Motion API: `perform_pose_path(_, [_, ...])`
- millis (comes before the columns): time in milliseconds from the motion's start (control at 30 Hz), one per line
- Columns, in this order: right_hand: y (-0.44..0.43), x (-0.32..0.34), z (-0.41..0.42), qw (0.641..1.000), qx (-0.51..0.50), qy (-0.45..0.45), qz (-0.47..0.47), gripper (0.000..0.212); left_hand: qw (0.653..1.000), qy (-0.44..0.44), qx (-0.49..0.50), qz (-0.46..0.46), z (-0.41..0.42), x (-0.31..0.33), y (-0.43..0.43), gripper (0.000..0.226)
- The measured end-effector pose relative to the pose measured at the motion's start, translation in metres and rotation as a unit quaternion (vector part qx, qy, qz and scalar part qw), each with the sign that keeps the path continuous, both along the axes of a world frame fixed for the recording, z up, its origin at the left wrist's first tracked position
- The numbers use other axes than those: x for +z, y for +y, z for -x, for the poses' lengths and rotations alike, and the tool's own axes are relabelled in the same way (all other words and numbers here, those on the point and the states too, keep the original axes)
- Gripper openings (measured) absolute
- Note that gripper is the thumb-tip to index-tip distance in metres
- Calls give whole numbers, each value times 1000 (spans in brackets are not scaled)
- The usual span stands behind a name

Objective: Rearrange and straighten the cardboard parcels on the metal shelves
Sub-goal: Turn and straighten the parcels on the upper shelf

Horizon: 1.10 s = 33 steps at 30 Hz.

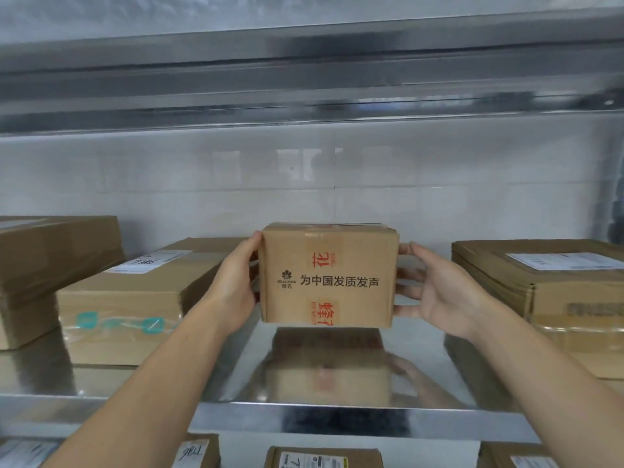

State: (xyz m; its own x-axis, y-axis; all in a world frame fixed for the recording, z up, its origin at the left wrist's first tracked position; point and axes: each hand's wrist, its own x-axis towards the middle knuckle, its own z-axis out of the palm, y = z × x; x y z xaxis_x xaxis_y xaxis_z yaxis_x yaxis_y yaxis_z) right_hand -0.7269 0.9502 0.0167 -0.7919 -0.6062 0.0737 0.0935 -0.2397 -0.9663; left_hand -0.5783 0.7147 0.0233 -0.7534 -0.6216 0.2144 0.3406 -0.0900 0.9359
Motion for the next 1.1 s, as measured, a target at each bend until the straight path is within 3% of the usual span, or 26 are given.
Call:
perform_pose_path(167, [-7, -1, 3, 999, -43, -11, 11, 49, 1000, -1, -13, 5, -3, 7, 3, 42])
perform_pose_path(333, [-13, 0, 9, 999, -48, -3, 9, 46, 999, -39, -16, 9, -2, 9, 7, 46])
perform_pose_path(467, [-16, 0, 5, 997, -66, 26, 11, 30, 997, -71, -5, 10, 1, 5, 13, 29])
perform_pose_path(567, [-21, -7, 12, 995, -88, 33, 15, 39, 997, -75, -4, 16, 5, 0, 16, 23])
perform_pose_path(667, [-20, -9, 10, 994, -102, 29, 13, 21, 996, -86, 5, 34, 7, -2, 17, 15])
perform_pose_path(767, [-19, -7, 14, 994, -107, 34, 6, 18, 994, -103, 5, 45, 11, -1, 16, 10])
perform_pose_path(800, [-19, -6, 16, 993, -107, 40, -7, 21, 992, -109, 2, 57, 12, 0, 16, 4])
perform_pose_path(933, [-22, -2, 28, 991, -86, 61, -84, 43, 983, -150, -7, 103, 19, 2, 10, 17])
perform_pose_path(1100, [-23, 9, 36, 981, -62, 60, -176, 38, 965, -221, -25, 137, 27, 10, -6, 16])
